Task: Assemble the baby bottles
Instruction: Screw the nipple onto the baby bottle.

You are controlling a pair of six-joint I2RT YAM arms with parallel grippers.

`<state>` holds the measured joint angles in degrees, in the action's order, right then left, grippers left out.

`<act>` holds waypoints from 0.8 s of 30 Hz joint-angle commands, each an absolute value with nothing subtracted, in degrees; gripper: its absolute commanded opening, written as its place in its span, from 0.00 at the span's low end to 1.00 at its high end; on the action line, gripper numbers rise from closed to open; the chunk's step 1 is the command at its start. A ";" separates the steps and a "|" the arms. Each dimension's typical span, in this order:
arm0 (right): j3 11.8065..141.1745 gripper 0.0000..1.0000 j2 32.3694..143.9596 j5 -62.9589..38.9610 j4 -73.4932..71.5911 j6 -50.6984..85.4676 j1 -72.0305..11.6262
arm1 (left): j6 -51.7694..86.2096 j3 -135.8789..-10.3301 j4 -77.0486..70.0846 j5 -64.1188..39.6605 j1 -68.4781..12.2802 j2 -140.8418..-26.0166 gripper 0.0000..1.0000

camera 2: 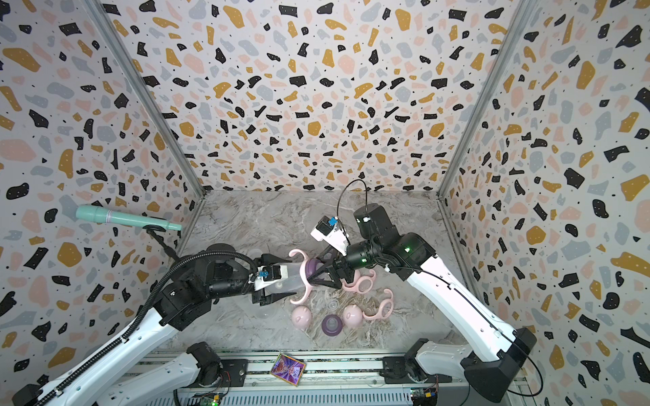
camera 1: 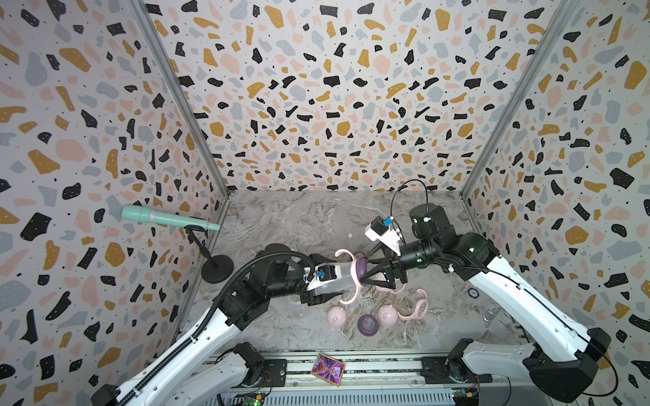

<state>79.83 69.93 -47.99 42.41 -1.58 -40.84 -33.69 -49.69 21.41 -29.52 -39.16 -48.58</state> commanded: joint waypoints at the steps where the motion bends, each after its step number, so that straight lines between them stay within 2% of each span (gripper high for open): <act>1: 79.56 0.70 69.19 -49.91 40.32 -0.06 -41.03 | -33.62 -52.45 18.54 -29.71 -39.19 -48.12 0.00; 8: 77.50 0.45 71.00 -51.22 37.89 4.35 -41.04 | -32.44 -50.81 14.68 -23.87 -39.20 -46.49 0.00; 15: 74.60 0.31 72.32 -54.79 31.30 13.41 -40.98 | -31.97 -47.28 6.51 -11.53 -39.20 -43.16 0.00; 19: 71.40 0.21 72.74 -58.86 20.46 27.26 -40.88 | -33.91 -44.84 2.23 -1.26 -39.20 -41.05 0.00; 24: 64.96 0.22 71.41 -63.27 -3.01 50.61 -39.86 | -38.34 -41.74 -1.25 9.97 -39.19 -38.62 0.00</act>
<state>67.37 72.49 -55.20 8.62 32.42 -39.13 -37.98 -41.89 12.71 -6.79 -40.34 -39.64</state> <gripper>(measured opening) 0.676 0.767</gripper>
